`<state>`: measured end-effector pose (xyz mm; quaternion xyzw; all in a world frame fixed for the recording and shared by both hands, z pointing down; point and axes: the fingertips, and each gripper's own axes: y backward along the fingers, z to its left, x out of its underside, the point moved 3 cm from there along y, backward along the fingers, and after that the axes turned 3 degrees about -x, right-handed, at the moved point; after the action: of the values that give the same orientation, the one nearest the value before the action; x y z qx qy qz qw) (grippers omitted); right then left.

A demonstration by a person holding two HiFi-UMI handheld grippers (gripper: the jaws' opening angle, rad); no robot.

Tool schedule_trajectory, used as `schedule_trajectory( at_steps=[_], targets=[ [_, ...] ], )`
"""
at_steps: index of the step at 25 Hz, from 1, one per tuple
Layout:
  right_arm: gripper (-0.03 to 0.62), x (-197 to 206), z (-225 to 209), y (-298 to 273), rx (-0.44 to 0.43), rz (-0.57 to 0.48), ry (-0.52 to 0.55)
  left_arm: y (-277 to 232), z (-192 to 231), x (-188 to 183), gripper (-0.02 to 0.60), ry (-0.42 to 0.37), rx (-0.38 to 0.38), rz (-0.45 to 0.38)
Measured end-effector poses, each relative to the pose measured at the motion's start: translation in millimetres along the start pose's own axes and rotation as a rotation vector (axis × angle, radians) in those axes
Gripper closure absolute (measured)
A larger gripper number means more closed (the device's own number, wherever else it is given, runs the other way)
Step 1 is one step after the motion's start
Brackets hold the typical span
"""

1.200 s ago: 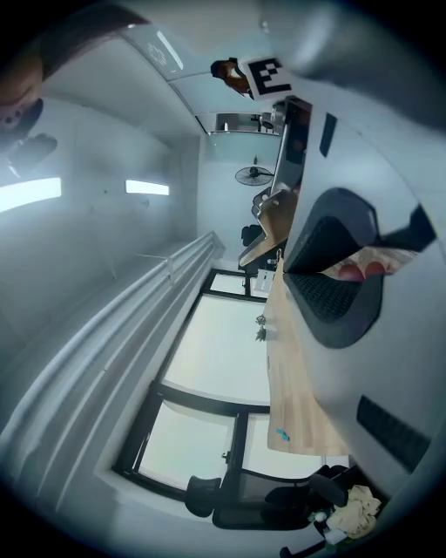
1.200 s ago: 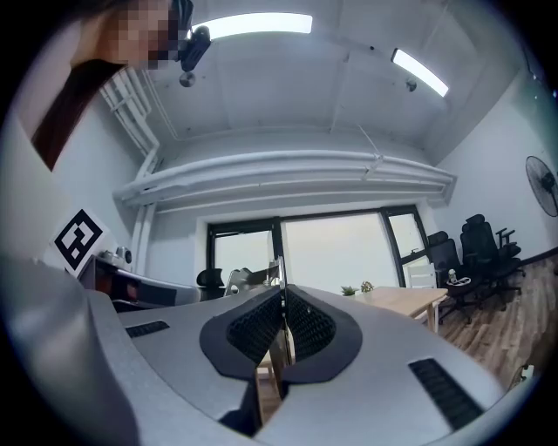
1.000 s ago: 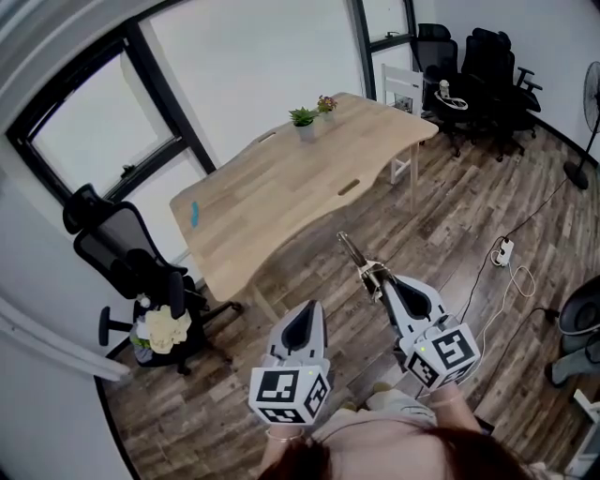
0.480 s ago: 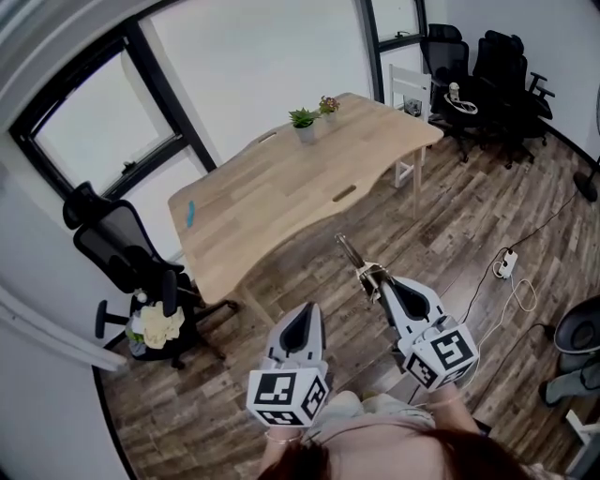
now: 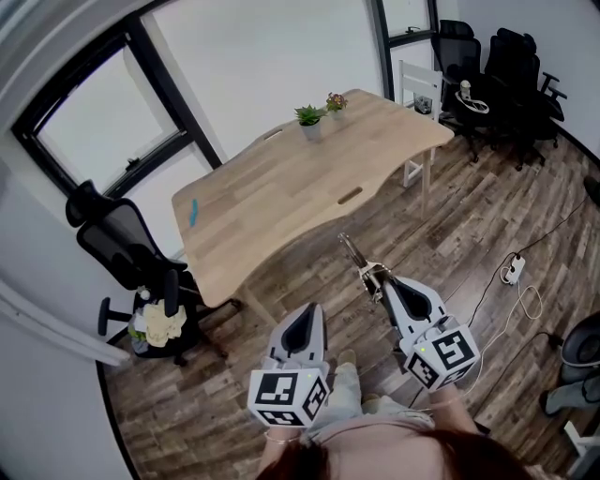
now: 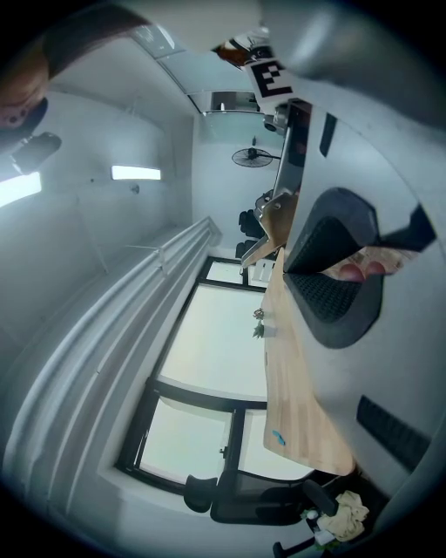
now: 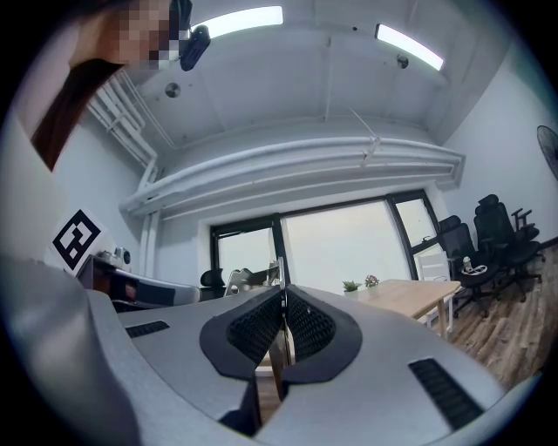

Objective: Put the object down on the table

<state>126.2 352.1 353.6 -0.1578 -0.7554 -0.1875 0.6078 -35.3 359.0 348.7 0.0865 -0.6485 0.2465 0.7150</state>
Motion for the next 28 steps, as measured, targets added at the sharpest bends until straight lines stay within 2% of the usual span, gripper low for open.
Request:
schedule_trajectory(
  at_steps=[16, 28],
  targets=[
    [0.586, 3.0, -41.6, -88.8, 0.012, 0.007, 0.007, -86.5, 44.3, -23.5, 0.58, -0.01, 0.039, 0.0],
    [0.586, 6.4, -61.2, -165.6, 0.024, 0.014, 0.035, -144.9, 96.1, -39.5, 0.58, 0.001, 0.053, -0.001]
  ],
)
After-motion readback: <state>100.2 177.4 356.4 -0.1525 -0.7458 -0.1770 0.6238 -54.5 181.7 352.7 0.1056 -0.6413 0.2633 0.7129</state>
